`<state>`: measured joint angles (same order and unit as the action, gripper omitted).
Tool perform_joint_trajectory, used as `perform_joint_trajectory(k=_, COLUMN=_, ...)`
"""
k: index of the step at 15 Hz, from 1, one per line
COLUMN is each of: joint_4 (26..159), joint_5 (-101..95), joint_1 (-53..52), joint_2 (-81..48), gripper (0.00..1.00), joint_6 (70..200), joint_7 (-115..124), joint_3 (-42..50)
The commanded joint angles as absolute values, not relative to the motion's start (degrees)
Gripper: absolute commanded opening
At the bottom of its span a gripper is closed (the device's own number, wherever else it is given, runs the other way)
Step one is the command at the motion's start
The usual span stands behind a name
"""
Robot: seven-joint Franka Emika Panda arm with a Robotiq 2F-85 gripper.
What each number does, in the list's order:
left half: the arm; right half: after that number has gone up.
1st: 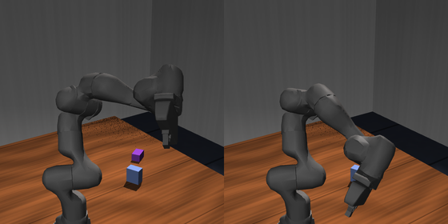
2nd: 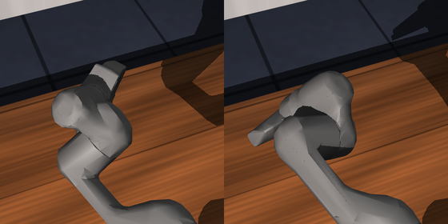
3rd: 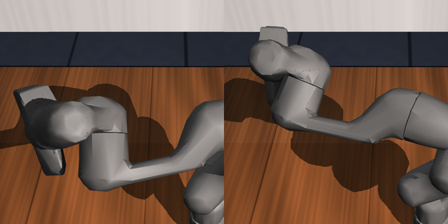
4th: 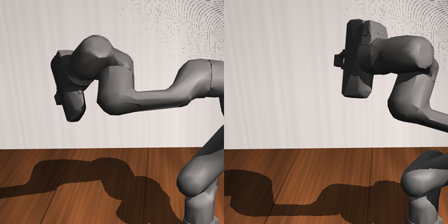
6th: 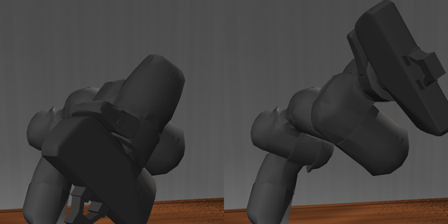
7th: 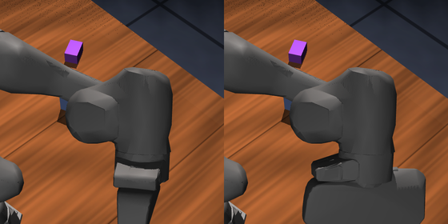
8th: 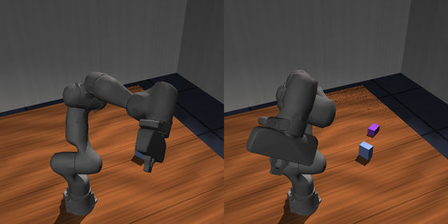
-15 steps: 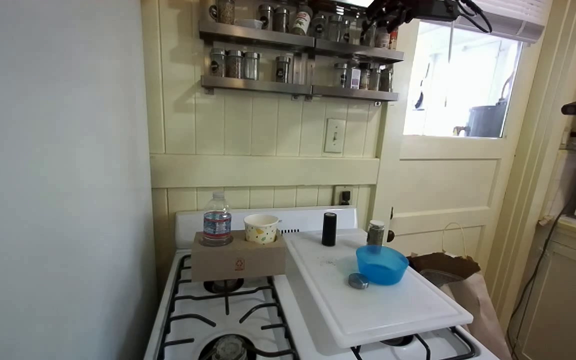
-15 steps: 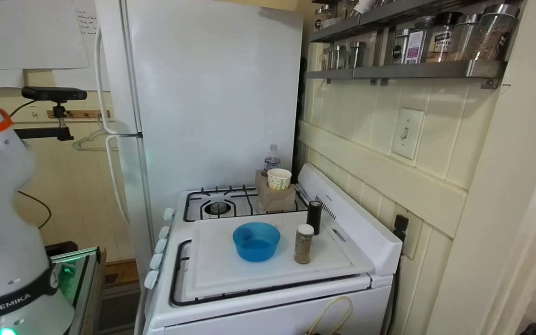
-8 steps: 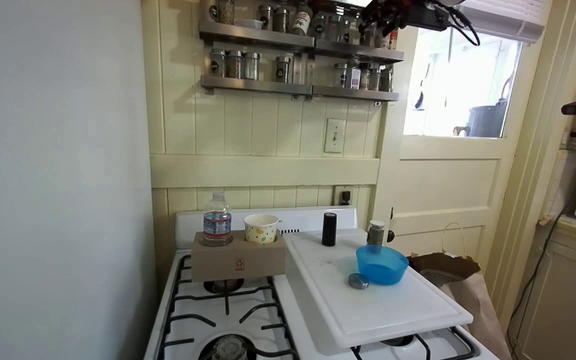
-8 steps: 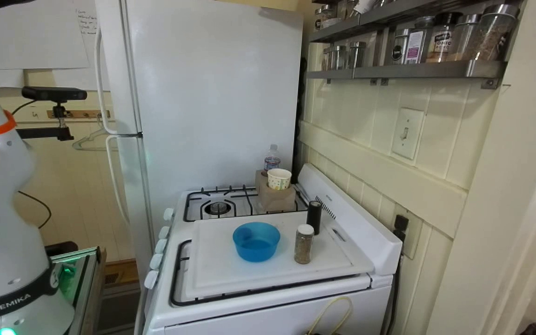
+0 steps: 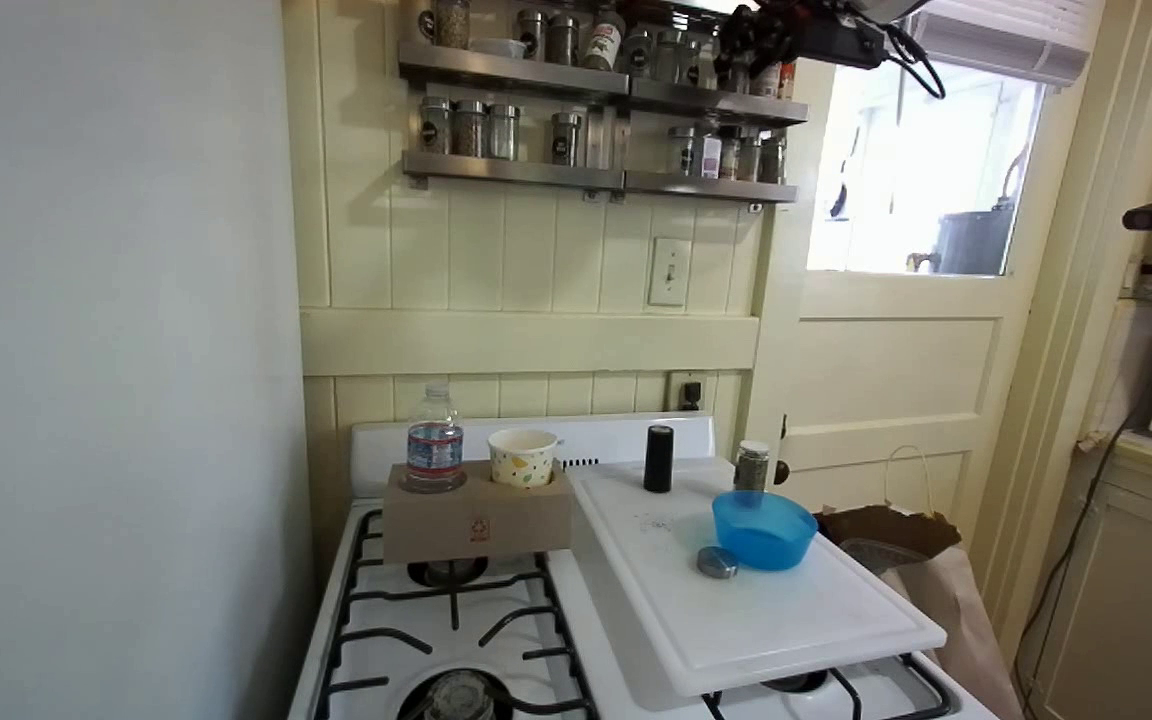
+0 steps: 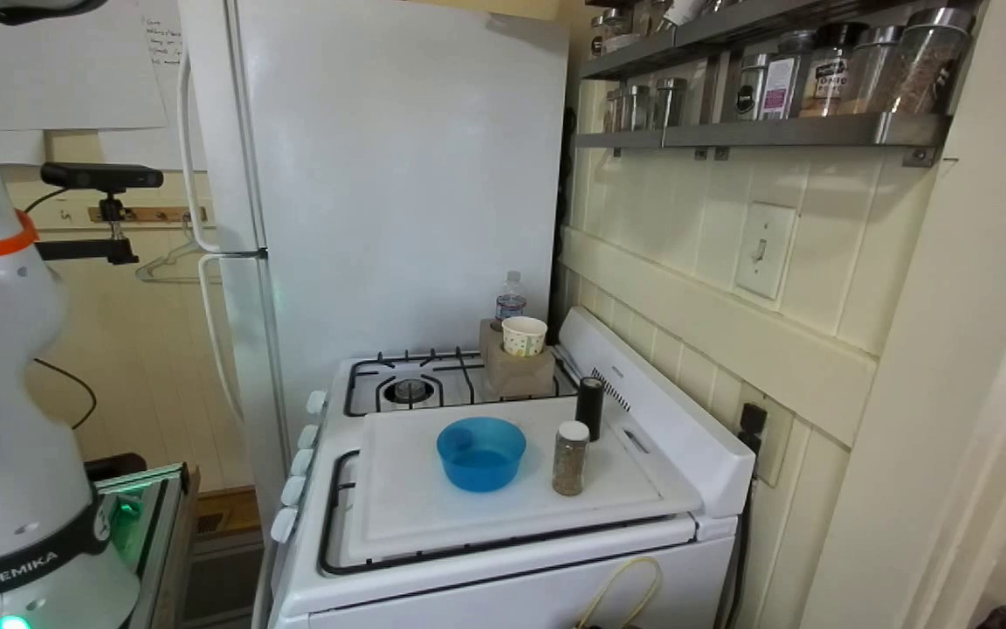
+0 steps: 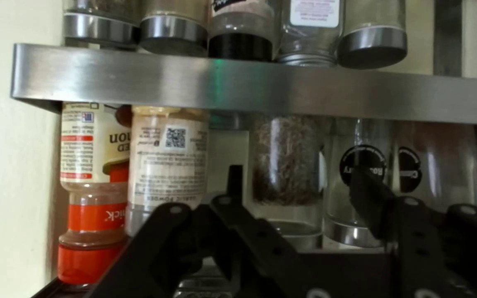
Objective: Pick up a spice bottle and shake it into the blue bowl
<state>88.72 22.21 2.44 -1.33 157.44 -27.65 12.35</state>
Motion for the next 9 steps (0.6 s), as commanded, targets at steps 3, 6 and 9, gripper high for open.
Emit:
perform_joint_trajectory(k=3, joint_4=87.25, joint_5=23.34, joint_1=2.64, joint_2=-3.15, gripper=0.70, joint_6=159.75, joint_7=-28.52, joint_3=12.43)
perform_joint_trajectory(k=6, joint_4=87.35, joint_5=23.38, joint_1=2.68, joint_2=-3.26, gripper=0.42, joint_6=159.95, joint_7=-28.64, joint_3=12.48)
perform_joint_trajectory(k=9, joint_4=87.52, joint_5=23.56, joint_1=2.63, joint_2=-3.14, gripper=0.23, joint_6=160.19, joint_7=-29.06, joint_3=12.44)
